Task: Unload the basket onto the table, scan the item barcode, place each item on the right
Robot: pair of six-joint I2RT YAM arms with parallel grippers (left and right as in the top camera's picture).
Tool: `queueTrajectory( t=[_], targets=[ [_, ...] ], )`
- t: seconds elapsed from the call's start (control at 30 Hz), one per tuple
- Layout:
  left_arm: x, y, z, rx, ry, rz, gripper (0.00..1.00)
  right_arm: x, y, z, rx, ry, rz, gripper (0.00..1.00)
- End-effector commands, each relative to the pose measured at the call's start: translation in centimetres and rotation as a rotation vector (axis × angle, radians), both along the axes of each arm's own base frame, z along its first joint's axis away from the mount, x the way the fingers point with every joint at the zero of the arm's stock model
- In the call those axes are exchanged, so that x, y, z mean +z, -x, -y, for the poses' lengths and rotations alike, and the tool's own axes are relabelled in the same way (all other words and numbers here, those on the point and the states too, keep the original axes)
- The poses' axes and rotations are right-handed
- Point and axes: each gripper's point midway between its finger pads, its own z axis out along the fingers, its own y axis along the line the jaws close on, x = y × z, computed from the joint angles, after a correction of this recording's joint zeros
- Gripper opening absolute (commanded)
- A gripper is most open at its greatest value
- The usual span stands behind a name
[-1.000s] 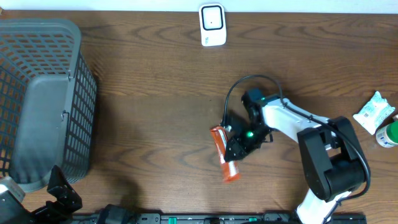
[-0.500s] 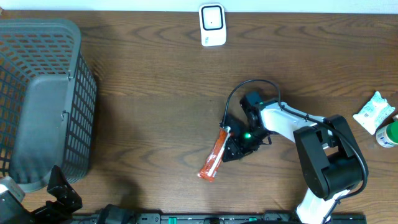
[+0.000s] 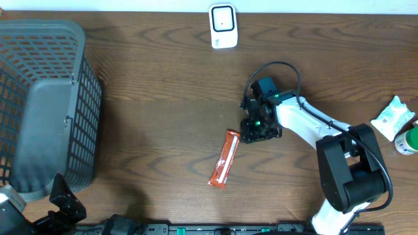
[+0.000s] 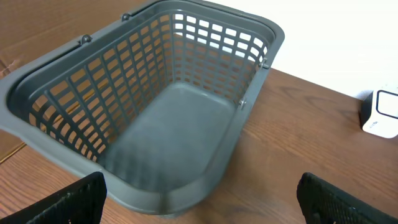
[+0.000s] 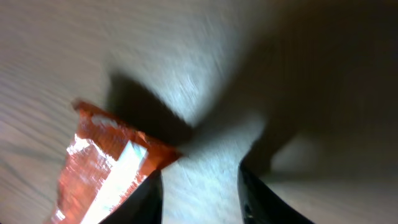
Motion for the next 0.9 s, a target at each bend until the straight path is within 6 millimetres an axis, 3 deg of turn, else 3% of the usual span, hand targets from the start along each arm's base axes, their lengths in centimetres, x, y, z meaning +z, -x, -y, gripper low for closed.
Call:
queueTrajectory(
  t=[0.0, 0.07, 0.2, 0.3, 0.37, 0.5, 0.57, 0.63, 0.8, 0.87],
  targets=[
    [0.2, 0.1, -0.1, 0.002, -0.009, 0.002, 0.98, -2.2, 1.2, -1.0, 0.017, -0.021, -0.051, 0.39],
    [0.2, 0.1, -0.1, 0.002, -0.009, 0.002, 0.98, -2.0, 1.7, -3.2, 0.054, -0.098, -0.057, 0.39],
    [0.2, 0.1, -0.1, 0.002, -0.009, 0.002, 0.98, -2.0, 1.8, -5.1, 0.102, -0.129, -0.025, 0.41],
    [0.2, 0.1, -0.1, 0.002, -0.009, 0.002, 0.98, -0.9, 0.8, -7.6, 0.137, -0.244, 0.033, 0.50],
    [0.2, 0.1, -0.1, 0.002, -0.009, 0.002, 0.98, -0.3, 0.1, -8.2, 0.152, -0.276, 0.060, 0.53],
    [0.2, 0.1, -0.1, 0.002, -0.009, 0.002, 0.98, 1.6, -0.9, -7.7, 0.126, -0.259, 0.032, 0.61],
    [0.2, 0.1, -0.1, 0.002, -0.009, 0.002, 0.98, 3.5, 0.0, -6.8, 0.138, -0.214, -0.048, 0.73],
    [0.2, 0.1, -0.1, 0.002, -0.009, 0.002, 0.98, 4.3, 1.2, -5.9, 0.123, -0.163, -0.110, 0.77],
    [0.2, 0.1, -0.1, 0.002, -0.009, 0.002, 0.98, 3.8, 3.5, -3.0, -0.027, 0.075, -0.209, 0.82],
    [0.2, 0.1, -0.1, 0.002, -0.009, 0.002, 0.98, 3.4, 4.0, -2.8, -0.074, 0.139, -0.214, 0.83]
  ],
)
